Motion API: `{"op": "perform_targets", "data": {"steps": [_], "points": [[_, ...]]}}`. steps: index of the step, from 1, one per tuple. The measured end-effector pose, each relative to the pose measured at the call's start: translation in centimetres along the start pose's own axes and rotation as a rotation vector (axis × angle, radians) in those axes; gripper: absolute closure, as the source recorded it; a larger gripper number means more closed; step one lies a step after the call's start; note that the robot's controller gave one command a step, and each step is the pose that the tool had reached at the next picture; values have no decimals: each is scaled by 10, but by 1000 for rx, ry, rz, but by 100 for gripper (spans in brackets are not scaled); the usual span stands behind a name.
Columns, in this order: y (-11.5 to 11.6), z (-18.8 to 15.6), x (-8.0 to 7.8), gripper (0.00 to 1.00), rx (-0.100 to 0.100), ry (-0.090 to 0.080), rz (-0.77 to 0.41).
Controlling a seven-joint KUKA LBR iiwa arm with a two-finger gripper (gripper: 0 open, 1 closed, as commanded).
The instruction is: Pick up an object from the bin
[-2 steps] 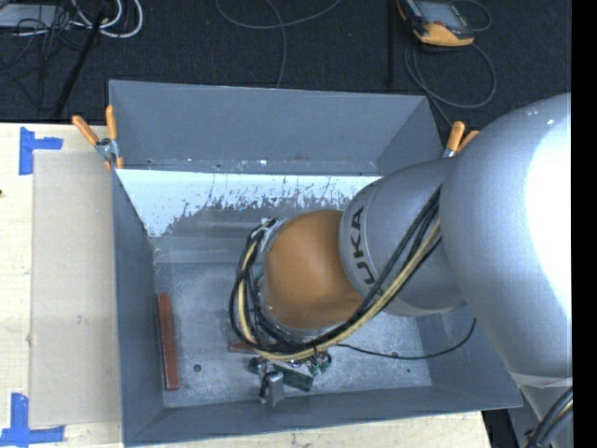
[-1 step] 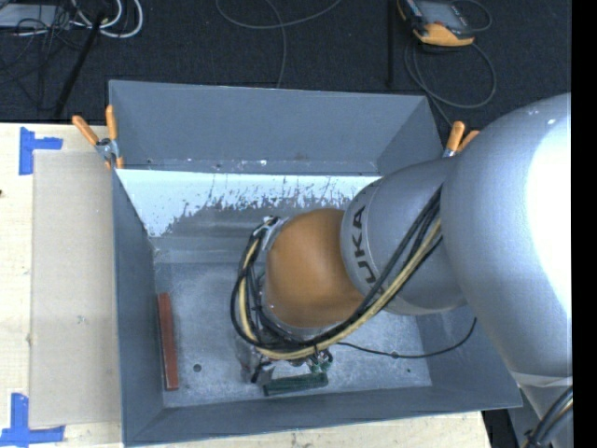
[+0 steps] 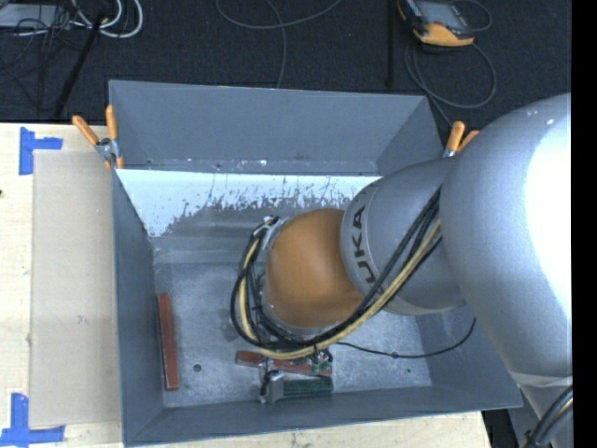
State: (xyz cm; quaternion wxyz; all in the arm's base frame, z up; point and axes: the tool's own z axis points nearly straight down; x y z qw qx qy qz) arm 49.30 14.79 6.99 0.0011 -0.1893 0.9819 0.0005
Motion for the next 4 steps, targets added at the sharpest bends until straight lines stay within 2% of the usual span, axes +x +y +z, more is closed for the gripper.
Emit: {"op": "perform_targets", "data": {"steps": [1, 2, 3, 4], "points": [[47, -99, -26, 0, 0, -5, -263], [25, -137, -41, 0, 1, -1, -446], [7, -16, 14, 0, -3, 11, -562], [-52, 1, -26, 0, 2, 1, -321]]}}
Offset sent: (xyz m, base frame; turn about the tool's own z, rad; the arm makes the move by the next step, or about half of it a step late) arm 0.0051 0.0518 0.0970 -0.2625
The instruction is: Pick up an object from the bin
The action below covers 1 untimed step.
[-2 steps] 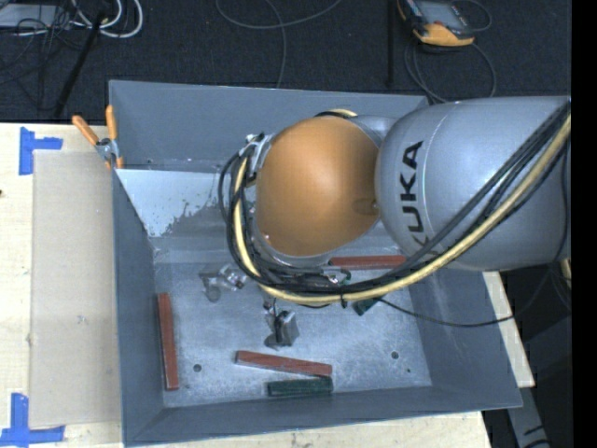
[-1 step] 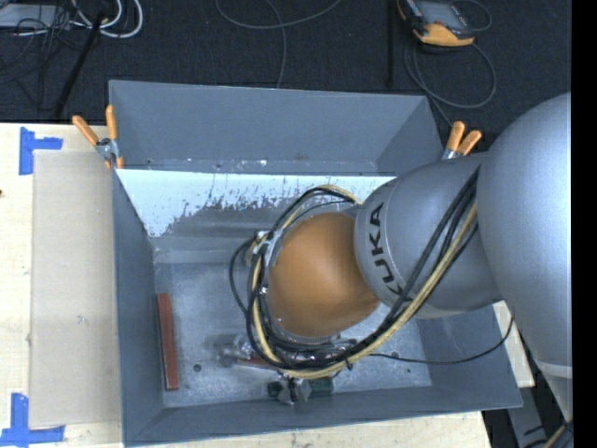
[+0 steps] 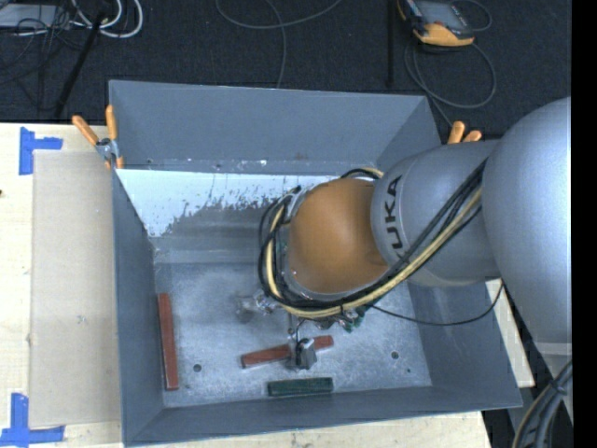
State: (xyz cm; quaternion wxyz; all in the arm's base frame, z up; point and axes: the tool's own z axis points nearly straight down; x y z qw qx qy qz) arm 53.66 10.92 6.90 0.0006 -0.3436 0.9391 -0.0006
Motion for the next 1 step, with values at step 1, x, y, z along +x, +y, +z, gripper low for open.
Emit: {"op": "perform_targets", "data": {"steps": [1], "points": [[2, -1, 0, 100, -3, 1, 0]]}}
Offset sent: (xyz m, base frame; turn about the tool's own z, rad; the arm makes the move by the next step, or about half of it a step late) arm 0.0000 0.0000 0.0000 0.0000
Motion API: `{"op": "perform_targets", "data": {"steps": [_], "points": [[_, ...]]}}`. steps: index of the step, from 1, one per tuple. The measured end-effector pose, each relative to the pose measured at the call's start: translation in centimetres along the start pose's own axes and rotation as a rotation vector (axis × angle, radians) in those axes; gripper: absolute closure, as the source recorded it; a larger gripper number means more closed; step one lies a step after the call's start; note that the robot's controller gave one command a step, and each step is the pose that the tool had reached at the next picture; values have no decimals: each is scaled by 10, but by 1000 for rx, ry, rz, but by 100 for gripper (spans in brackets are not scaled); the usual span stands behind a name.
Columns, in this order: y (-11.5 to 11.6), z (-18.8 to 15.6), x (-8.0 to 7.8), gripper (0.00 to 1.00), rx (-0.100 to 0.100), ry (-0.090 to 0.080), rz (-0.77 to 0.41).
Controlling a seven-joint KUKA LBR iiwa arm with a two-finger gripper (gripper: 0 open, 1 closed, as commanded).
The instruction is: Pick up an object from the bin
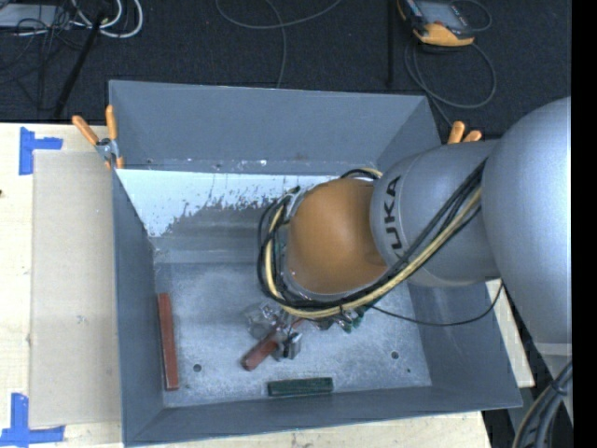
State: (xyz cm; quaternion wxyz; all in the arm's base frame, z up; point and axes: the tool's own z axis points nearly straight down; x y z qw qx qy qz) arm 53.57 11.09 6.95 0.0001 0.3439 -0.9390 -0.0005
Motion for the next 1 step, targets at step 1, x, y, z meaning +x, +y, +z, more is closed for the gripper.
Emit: {"op": "perform_targets", "data": {"steps": [1], "points": [[34, -160, -32, 100, 3, -9, 28]]}}
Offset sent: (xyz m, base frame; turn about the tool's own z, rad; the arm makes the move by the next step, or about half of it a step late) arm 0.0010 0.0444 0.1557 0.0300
